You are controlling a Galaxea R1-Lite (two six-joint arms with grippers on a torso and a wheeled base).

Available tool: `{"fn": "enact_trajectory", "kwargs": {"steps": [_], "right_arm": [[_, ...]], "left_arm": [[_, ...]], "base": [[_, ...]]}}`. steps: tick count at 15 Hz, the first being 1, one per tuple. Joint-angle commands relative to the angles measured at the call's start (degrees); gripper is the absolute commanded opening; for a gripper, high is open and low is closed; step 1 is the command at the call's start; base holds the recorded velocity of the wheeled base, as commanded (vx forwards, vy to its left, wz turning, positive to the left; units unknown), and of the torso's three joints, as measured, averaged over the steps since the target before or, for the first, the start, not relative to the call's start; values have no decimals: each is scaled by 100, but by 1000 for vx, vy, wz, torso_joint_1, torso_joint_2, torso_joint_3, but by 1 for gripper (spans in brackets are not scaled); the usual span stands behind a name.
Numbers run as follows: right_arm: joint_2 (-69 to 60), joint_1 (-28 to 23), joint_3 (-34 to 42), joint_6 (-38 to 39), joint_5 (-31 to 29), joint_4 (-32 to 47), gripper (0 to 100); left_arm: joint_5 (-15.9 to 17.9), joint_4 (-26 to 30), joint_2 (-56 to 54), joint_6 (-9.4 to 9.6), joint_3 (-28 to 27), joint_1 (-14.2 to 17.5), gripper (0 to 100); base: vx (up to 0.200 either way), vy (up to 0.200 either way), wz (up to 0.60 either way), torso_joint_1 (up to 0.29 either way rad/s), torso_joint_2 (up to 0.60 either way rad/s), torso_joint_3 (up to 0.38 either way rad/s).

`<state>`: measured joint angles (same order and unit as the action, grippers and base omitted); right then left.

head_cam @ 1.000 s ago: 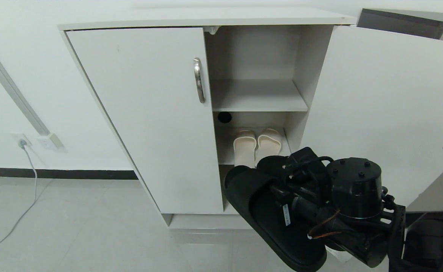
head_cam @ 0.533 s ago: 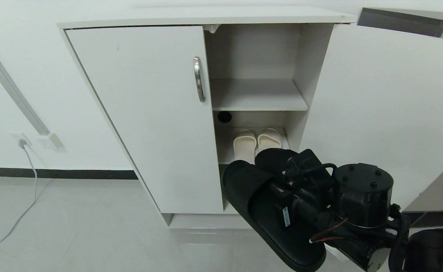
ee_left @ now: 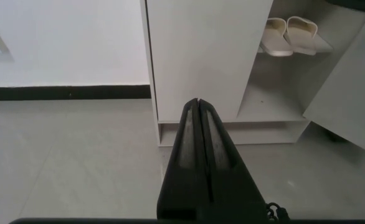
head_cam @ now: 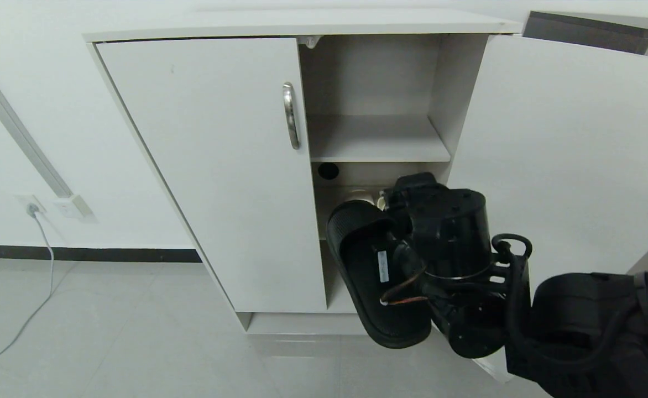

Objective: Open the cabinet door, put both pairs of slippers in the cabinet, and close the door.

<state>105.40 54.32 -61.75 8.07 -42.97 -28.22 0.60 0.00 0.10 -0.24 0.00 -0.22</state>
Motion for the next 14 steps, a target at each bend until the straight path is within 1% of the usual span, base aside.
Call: {"fn": "enact_trajectory", "kwargs": {"steps": [1, 2, 3, 4, 5, 6, 8, 10, 14], "right_arm": [[51, 79, -1270, 371, -387, 1135, 0], [51, 79, -1613, 415, -423, 1495, 0], [51, 79, -1665, 415, -431, 1539, 0], [86, 70, -2149, 423, -563, 1961, 0], [121, 52, -2281, 423, -581, 2057, 0], [156, 26, -2342, 423, -590, 2066, 0], [350, -27, -2579, 423, -800, 2057, 0], [420, -53, -2720, 423, -818, 2057, 0], [429, -53, -2650, 415, -827, 2075, 0]], "left_arm": [[2, 0, -1, -2, 0, 4, 0], [2, 0, -1, -2, 0, 4, 0], [2, 0, -1, -2, 0, -4, 0], [-7, 0, -1, -2, 0, -4, 0], [-7, 0, -1, -2, 0, -4, 0], [2, 0, -1, -2, 0, 4, 0], [-7, 0, -1, -2, 0, -4, 0], [-7, 0, -1, -2, 0, 4, 0], [-7, 0, -1, -2, 0, 4, 0]], "base": [[0, 0, 0, 0, 0, 0], [0, 0, 0, 0, 0, 0], [0, 0, 0, 0, 0, 0], [0, 0, 0, 0, 0, 0], [0, 0, 0, 0, 0, 0], [0, 0, 0, 0, 0, 0], [0, 0, 0, 0, 0, 0], [0, 0, 0, 0, 0, 0], [0, 0, 0, 0, 0, 0]]}}
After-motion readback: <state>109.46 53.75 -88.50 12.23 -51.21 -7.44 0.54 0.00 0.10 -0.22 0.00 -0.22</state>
